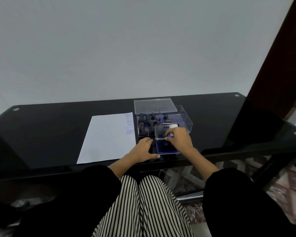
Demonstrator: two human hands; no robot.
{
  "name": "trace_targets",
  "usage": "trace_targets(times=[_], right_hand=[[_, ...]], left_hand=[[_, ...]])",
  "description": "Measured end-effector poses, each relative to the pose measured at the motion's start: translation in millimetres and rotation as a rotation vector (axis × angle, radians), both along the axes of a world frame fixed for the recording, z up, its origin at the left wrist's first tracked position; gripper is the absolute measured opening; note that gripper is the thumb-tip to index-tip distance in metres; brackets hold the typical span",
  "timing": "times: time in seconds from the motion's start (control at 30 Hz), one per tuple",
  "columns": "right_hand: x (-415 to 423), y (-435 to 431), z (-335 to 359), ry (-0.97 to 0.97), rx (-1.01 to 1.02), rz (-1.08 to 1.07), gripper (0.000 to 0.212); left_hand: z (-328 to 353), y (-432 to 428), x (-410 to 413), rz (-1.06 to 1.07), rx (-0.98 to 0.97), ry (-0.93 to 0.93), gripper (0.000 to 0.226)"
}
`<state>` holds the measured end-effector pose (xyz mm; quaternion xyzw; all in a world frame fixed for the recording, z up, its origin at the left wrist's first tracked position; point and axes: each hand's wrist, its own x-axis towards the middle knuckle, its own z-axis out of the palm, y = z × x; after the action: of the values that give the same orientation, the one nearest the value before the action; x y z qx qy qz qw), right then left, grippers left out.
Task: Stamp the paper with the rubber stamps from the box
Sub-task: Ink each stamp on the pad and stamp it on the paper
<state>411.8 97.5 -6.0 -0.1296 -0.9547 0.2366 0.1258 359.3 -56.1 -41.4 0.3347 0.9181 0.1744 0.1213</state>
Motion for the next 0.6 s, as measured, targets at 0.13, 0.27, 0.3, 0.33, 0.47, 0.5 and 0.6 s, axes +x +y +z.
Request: trace_targets(times=[0.13,0.27,0.3,0.33,0.47,0.5,0.6], right_hand=[[-1,-5,-7,-0.016,0.109,0.005,0.025],[-3,-8,-15,-0.028,0.213,0.006,0.027],[-2,-9,-18,-0.018,0.245,0.009,0.025],[-1,-10,-22,0.0,0.27,0.011,0.024],[6,-11,-34,0.109,0.325,0.03,0.015],[8,-11,-36,0.125,0.329,0.037,0.013],[13,-11,-41,0.147,0.323,0.045,0.008]], left_hand=[[-10,7,4,0.008,0.009,0.012,0.087],[-16,9,2,0.019,0.04,-0.014,0.086],[-17,9,2,0.02,0.049,-0.02,0.085],[-18,8,1,0.022,0.055,-0.024,0.084],[-20,10,1,0.048,0.07,-0.023,0.08],[-20,11,1,0.052,0.068,-0.026,0.08],[-17,13,2,0.054,0.056,-0.037,0.079]])
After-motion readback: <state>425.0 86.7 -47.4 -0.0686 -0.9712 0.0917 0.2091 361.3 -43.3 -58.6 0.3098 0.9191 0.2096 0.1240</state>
